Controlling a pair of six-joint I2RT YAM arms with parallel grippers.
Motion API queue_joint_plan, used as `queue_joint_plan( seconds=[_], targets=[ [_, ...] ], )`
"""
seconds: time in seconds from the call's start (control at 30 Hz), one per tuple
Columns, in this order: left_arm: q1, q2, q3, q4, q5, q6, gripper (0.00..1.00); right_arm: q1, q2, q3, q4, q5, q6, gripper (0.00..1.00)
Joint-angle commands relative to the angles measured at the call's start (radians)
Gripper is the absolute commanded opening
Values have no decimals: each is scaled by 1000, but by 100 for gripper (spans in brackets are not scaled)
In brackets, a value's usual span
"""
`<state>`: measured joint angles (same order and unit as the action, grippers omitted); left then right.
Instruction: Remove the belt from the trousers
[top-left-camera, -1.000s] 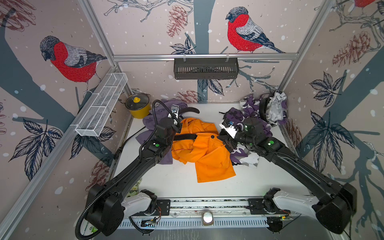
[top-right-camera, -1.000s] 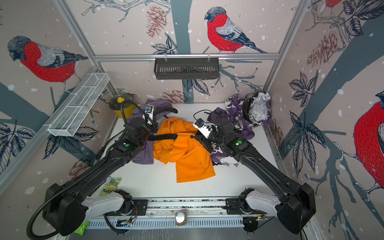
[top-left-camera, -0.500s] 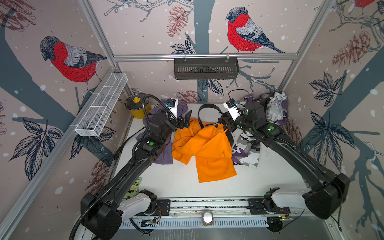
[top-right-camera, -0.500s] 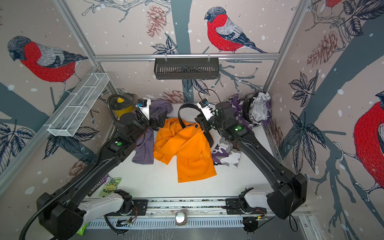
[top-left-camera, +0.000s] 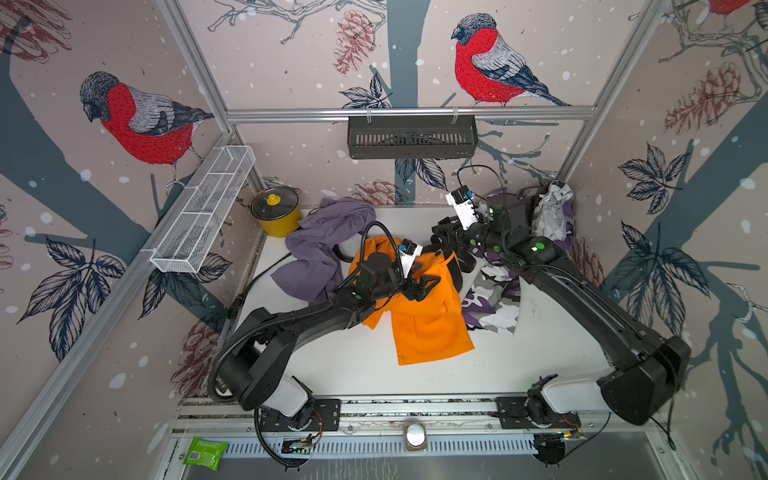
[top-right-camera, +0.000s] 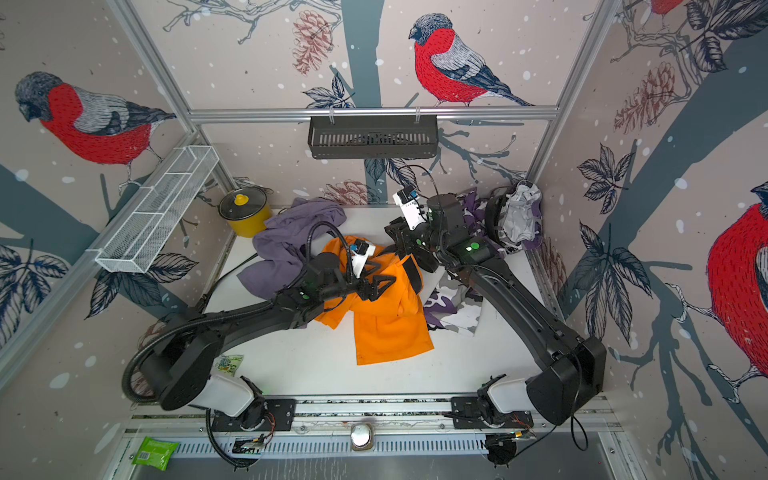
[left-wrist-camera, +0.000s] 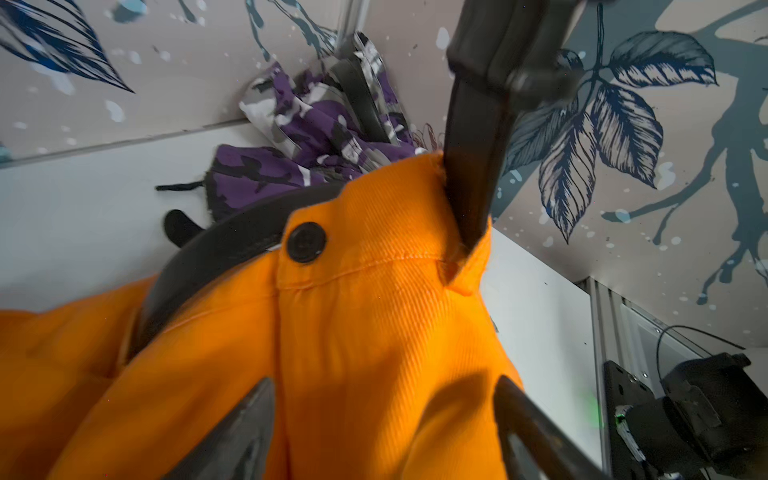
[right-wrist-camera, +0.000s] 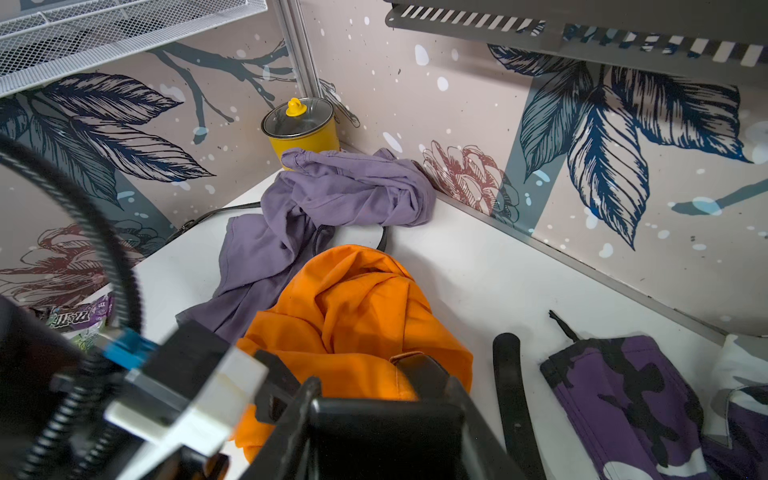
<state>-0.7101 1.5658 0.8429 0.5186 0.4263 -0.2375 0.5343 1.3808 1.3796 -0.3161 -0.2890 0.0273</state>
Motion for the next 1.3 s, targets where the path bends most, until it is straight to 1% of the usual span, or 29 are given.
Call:
queue_joint_plan(
  seconds=[0.0, 0.07, 0.17, 0.2, 0.23, 0.27, 0.3, 0.33, 0.37, 0.43, 0.47, 0.53, 0.6, 0.67, 0.73, 0.77, 0.83, 0.93, 1.03, 1.1, 1.17, 1.27],
  targets=[
    [-6, 99, 55, -13, 111, -8, 48, -1, -12, 22, 49, 2, 26, 2],
    [-8, 146, 54, -22, 115, -26, 31, -2, -12, 33, 57, 1, 28, 2],
    [-13, 188, 67, -80, 89, -25, 15, -1, -8, 46, 69, 2, 29, 2],
    [-18, 196, 73, -108, 74, -16, 12, -1, -7, 53, 69, 1, 29, 2],
    [-23, 207, 83, -140, 59, -6, 12, -3, -3, 60, 71, 2, 28, 2],
    [-26, 219, 93, -169, 57, 4, 13, -3, 0, 66, 72, 1, 25, 2],
    [-29, 224, 97, -188, 53, 7, 17, -3, 3, 73, 72, 1, 24, 2],
    [-31, 220, 90, -188, 47, 3, 27, -5, 7, 79, 72, -1, 22, 2],
    [-35, 198, 71, -172, 25, -4, 42, -5, 14, 86, 68, -2, 17, 2],
    [-37, 127, 20, -124, -25, -24, 66, -3, 25, 93, 59, 0, 13, 2],
    [-37, 79, -10, -95, -54, -34, 74, -3, 28, 93, 56, 3, 13, 2],
    [-35, -10, -47, -71, -107, -53, 82, -3, 29, 86, 56, 5, 16, 2],
    [-30, -93, -78, -47, -140, -47, 85, 2, 32, 79, 59, 5, 20, 2],
    [-28, -165, -106, -11, -221, -91, 86, 12, 39, 78, 63, 5, 23, 2],
    [-20, -196, -100, 10, -237, -110, 87, 30, 50, 85, 60, 18, 25, 3],
    [-12, -200, -84, 7, -222, -126, 87, 41, 56, 90, 57, 23, 25, 3],
    [-5, -190, -43, 17, -186, -167, 88, 60, 68, 98, 57, 31, 32, 2],
    [-2, -146, -3, 83, -137, -276, 87, 83, 86, 109, 63, 43, 48, 3],
    [3, -101, -8, 207, -93, -399, 86, 107, 99, 122, 64, 70, 65, 2],
    [4, -77, -26, 297, -85, -466, 85, 120, 104, 125, 70, 82, 77, 3],
    [6, -47, -26, 347, -72, -514, 81, 134, 107, 125, 76, 90, 86, 3],
    [11, -21, -27, 420, -60, -555, 74, 147, 109, 122, 86, 90, 97, 3]
  ],
)
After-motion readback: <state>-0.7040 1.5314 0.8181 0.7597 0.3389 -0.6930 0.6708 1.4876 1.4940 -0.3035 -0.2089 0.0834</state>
